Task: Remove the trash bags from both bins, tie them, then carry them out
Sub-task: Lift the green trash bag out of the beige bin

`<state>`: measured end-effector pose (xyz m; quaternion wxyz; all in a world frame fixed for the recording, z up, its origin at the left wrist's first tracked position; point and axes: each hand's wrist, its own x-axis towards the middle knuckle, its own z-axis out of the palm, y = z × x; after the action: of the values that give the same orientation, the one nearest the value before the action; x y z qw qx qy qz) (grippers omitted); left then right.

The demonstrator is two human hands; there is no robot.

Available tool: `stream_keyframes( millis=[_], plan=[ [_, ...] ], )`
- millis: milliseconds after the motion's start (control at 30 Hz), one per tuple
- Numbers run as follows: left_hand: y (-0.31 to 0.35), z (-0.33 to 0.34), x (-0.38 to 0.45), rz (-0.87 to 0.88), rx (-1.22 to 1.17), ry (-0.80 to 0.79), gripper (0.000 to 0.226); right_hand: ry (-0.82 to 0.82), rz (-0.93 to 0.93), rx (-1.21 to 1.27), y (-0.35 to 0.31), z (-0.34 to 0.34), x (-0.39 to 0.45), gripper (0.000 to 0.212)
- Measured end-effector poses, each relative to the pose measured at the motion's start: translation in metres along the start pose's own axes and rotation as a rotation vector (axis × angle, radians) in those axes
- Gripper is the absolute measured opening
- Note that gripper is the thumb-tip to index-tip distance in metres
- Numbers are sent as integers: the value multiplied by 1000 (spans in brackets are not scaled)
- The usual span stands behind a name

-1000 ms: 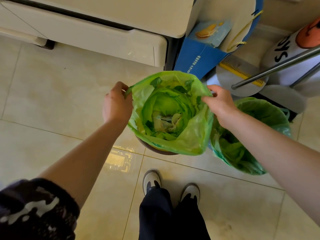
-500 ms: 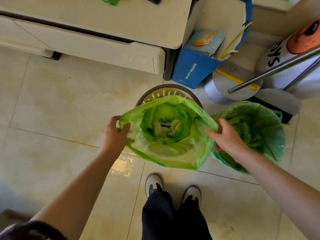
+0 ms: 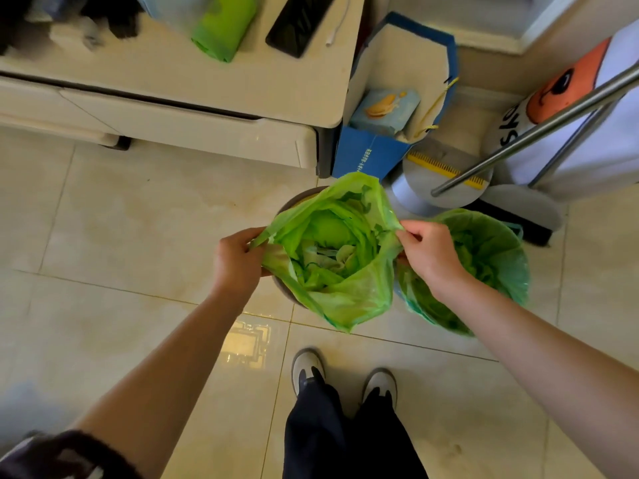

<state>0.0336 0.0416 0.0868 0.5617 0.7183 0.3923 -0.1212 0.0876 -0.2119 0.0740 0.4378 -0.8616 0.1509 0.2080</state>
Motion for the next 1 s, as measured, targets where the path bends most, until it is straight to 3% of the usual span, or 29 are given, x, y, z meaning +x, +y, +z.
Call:
stream_keyframes(
  millis=[200, 400, 700, 867, 1000],
  plan=[
    [48, -17, -49, 70, -161, 30, 22, 8, -104, 102, -58, -39, -39, 20],
    [64, -29, -99, 85, -146, 58, 16, 10, -193, 158, -82, -73, -81, 22],
    [40, -30, -123, -30, -183, 127, 13, -58, -132, 201, -57, -84, -108, 22],
    [22, -20, -110, -54, -81, 76, 14, -52, -18, 210, -38, -72, -99, 22],
    [14, -9, -102, -24, 19, 16, 11, -39, -47, 183, -37, -63, -105, 21]
  ],
)
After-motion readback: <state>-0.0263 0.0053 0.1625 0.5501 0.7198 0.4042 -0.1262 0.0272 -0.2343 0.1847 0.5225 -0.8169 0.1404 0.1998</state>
